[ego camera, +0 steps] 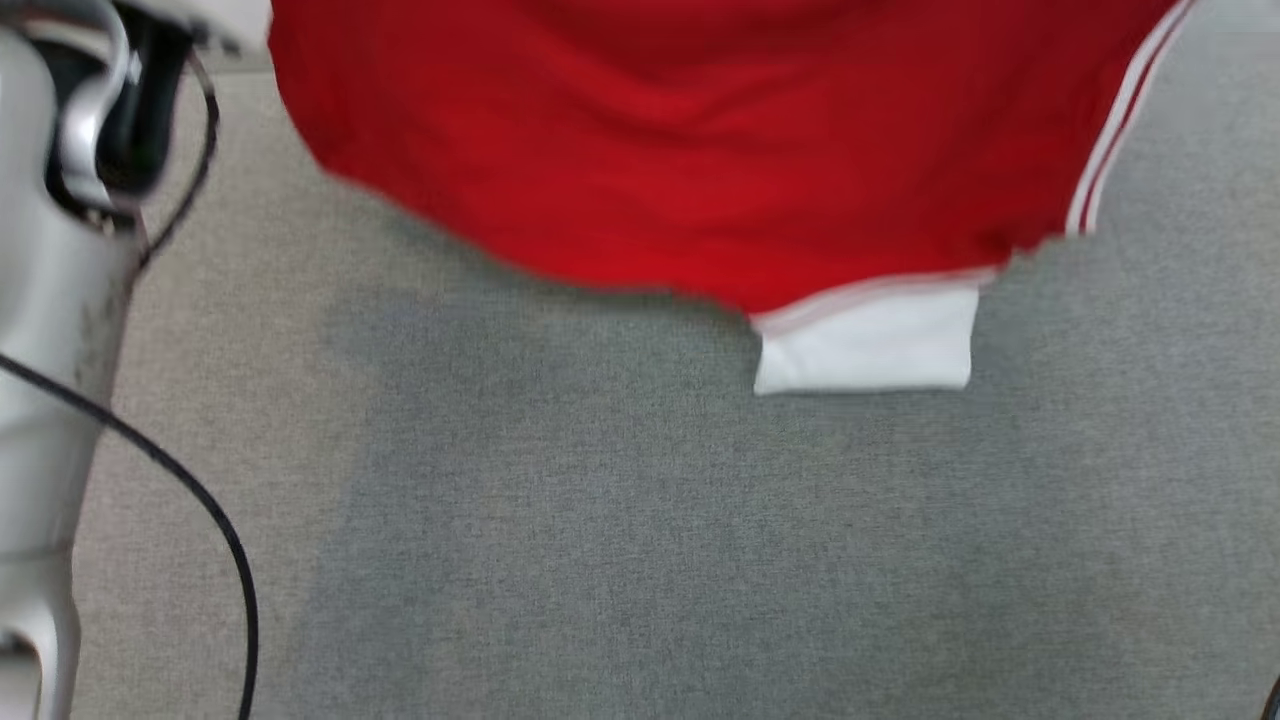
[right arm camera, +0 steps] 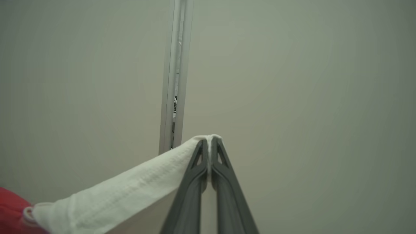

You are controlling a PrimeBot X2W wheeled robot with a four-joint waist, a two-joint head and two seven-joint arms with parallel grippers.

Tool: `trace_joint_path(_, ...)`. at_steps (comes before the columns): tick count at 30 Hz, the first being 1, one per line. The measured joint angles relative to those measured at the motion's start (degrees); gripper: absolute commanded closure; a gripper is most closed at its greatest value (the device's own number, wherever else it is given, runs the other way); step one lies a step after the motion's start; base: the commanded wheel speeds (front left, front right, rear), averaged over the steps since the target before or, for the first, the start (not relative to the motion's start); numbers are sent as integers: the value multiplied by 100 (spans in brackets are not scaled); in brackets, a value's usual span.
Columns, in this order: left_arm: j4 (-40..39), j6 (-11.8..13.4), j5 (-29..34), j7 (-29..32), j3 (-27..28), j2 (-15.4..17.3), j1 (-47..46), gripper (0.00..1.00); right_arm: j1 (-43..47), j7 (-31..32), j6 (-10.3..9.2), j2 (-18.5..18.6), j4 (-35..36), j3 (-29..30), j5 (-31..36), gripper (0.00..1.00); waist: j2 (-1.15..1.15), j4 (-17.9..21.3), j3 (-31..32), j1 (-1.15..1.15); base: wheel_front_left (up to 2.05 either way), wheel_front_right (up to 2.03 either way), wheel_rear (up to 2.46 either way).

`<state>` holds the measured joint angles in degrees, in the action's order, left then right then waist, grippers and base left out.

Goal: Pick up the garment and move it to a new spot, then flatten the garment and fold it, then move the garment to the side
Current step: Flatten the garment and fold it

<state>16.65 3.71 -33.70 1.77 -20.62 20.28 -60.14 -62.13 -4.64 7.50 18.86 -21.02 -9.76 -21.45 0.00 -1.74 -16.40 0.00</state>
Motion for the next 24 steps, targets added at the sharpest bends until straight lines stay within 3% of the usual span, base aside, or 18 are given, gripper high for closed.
trace_joint_path(4, 1129, -174, 67, -345, -18, -230, -975, 100, -1076, -186, 0, 122, -847, -432, 38, 100, 0, -38, -247, 0, 0, 0, 0)
trace_joint_path(12, 2694, -497, 142, -1025, 79, -361, -2305, 100, -2805, -769, 0, -109, -2306, -682, 234, 100, 0, 64, -473, 0, 0, 0, 0)
trace_joint_path(18, 3531, -776, -1, -1212, 7, -621, -2310, 100, -2846, -895, 1, -236, -3050, -1158, 148, 100, 0, 61, -655, 0, 0, 0, 0)
trace_joint_path(24, 4087, -979, -212, -1475, -100, -964, -1213, 100, -1850, -987, 1, -209, -3296, -1470, -408, 100, 0, -39, -814, 0, 0, 0, 0)
